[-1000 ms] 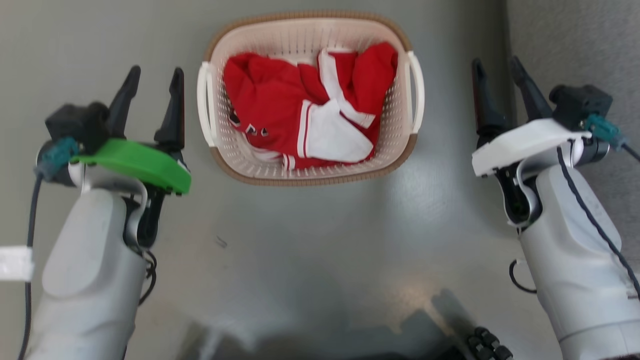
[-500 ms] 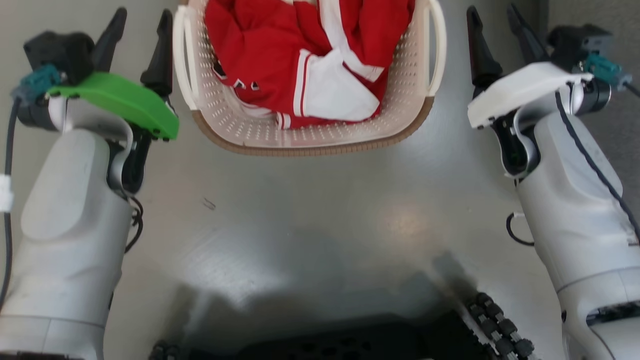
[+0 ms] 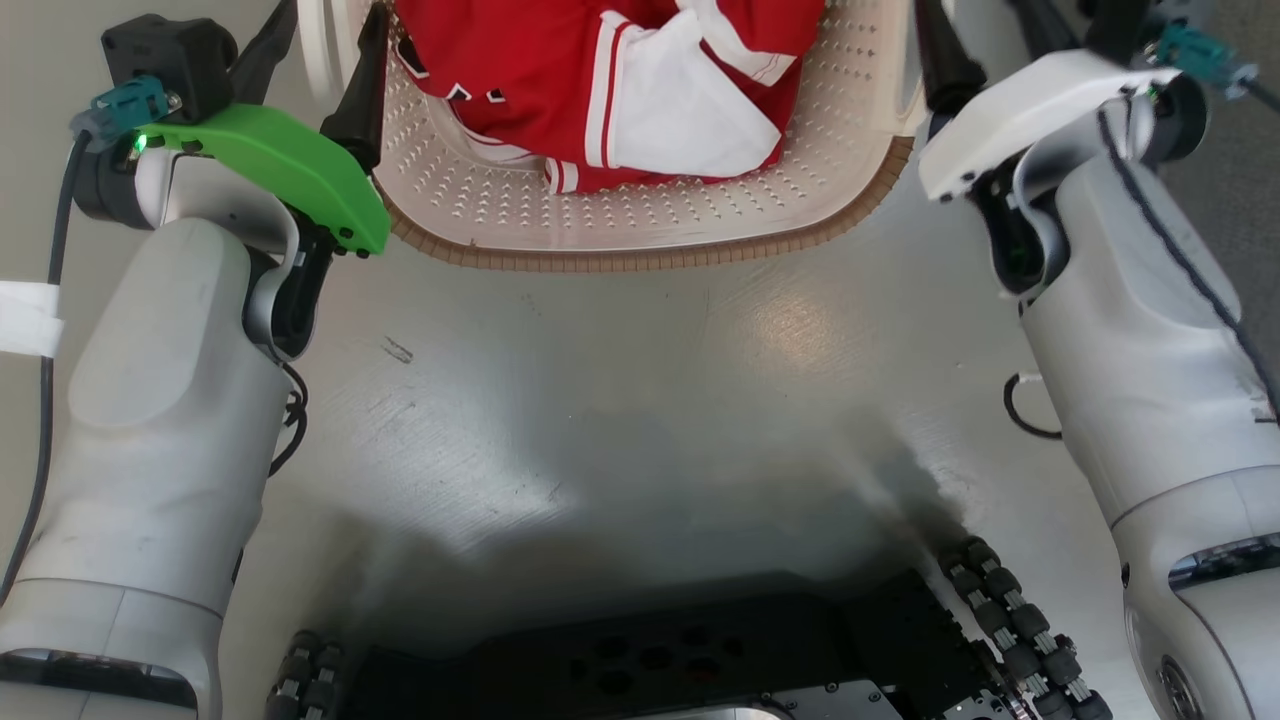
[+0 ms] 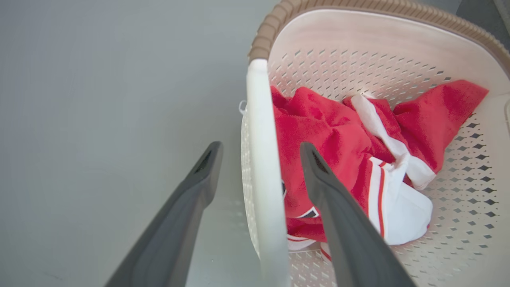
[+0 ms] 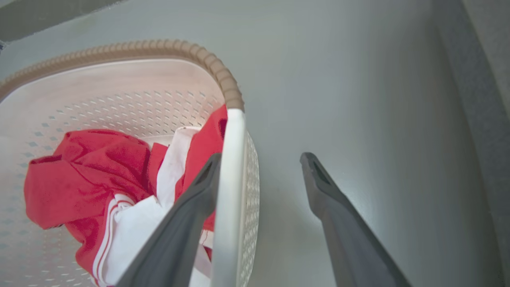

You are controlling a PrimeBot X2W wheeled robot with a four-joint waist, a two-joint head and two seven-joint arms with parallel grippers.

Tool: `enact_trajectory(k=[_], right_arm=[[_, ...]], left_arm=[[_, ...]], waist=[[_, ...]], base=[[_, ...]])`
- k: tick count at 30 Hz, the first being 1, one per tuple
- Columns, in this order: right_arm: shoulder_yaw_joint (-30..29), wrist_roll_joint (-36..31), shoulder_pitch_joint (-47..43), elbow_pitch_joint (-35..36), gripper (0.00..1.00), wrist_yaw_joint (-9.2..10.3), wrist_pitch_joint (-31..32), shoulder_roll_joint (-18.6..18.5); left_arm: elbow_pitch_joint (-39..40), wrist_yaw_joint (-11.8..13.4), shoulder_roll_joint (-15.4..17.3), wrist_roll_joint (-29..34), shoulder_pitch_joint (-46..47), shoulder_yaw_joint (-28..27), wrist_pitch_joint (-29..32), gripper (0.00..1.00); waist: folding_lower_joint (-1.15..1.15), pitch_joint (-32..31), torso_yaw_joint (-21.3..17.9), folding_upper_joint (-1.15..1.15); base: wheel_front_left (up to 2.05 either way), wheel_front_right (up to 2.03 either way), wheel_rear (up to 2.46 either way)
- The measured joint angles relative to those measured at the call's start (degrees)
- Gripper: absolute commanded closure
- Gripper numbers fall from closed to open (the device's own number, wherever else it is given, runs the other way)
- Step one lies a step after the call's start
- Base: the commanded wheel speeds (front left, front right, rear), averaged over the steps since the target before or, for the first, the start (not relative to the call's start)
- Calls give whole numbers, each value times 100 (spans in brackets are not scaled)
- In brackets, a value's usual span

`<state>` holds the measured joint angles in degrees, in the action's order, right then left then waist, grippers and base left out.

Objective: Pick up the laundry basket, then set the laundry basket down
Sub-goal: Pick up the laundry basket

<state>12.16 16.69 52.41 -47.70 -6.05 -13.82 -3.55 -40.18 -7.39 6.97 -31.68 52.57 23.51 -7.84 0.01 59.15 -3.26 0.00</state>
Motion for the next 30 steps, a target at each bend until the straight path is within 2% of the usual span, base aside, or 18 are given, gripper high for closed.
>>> enact_trajectory(k=[17,18,19,20,21,30], right_arm=[[495,511,266,-548,0,-68,-2,-9],[514,522,277,-577,13,-68,-2,-9],[531,548,288,-601,51,-69,-2,-10],[550,577,300,-621,76,-69,-3,-10],[573,614,322,-646,100,-76,-3,-10],[737,816,399,-792,100,-85,-27,20]], left_arm=[[-477,0,-62,-299,404,448,-63,2],[-511,0,-62,-314,414,466,-70,11],[-539,0,-62,-345,421,480,-78,51],[-567,0,-60,-355,432,499,-79,67],[-581,0,-60,-372,446,522,-80,100],[-750,32,-142,-599,510,755,-231,100]], waist=[[0,155,124,0],[0,159,130,0],[0,161,136,0],[-1,164,142,0],[0,166,147,0],[0,109,158,0]], base=[[0,0,0],[0,0,0],[0,0,0],[0,0,0],[0,0,0],[0,0,0]])
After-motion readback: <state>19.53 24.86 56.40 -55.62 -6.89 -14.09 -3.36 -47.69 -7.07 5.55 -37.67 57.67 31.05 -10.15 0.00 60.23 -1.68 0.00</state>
